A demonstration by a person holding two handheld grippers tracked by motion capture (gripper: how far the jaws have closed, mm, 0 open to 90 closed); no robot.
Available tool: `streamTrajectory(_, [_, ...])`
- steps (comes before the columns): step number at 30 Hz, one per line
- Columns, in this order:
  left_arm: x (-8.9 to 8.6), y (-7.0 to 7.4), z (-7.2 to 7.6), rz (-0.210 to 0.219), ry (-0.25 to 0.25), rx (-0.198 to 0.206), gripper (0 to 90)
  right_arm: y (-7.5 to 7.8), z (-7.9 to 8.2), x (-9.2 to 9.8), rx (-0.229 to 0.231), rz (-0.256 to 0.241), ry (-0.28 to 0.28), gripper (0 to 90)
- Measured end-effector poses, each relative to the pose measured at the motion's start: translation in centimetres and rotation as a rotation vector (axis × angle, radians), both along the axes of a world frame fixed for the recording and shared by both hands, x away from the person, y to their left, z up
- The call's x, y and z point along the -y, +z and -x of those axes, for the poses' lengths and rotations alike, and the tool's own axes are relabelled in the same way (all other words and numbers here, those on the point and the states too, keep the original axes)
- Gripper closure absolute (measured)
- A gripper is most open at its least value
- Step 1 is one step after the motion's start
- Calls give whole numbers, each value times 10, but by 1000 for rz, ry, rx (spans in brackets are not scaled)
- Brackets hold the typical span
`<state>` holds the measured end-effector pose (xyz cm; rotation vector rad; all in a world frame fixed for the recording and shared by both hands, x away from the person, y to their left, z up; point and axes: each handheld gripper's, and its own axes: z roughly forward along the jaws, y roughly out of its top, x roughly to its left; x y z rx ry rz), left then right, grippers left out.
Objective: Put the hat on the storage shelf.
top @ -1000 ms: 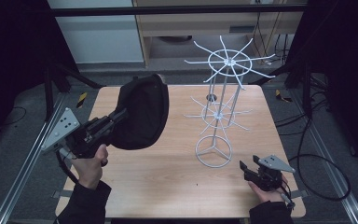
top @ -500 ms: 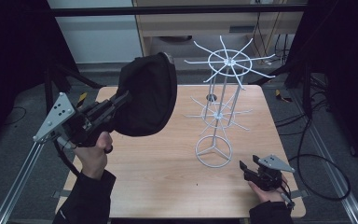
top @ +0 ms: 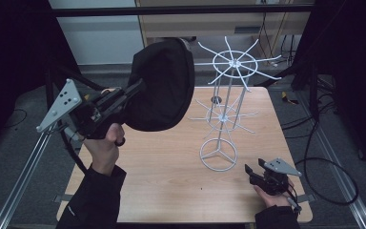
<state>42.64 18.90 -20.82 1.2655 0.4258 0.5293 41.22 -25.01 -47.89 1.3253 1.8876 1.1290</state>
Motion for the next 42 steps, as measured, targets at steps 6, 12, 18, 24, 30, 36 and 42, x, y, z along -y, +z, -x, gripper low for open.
streamTrajectory(6, [13,-7,-15,5,-77,-44,836,0,0,0,-3,3,6,413])
streamTrajectory(12, [17,-24,-27,0,-113,-109,832,-1,0,0,-11,2,8,411])
streamTrajectory(18, [11,-37,-29,-18,-85,-152,816,-1,-1,-1,-13,10,12,410])
streamTrajectory(24, [9,-56,-34,-65,-55,-210,801,-1,0,-2,-19,8,12,408])
streamTrajectory(30, [12,-67,-40,-97,-39,-242,790,-2,-1,-2,-20,7,14,400])
streamTrajectory(36, [22,-72,-42,-155,-9,-252,751,-3,-1,-2,-24,9,15,394])
streamTrajectory(42, [28,-77,-45,-179,-10,-263,722,-3,-2,-2,-22,14,16,391])
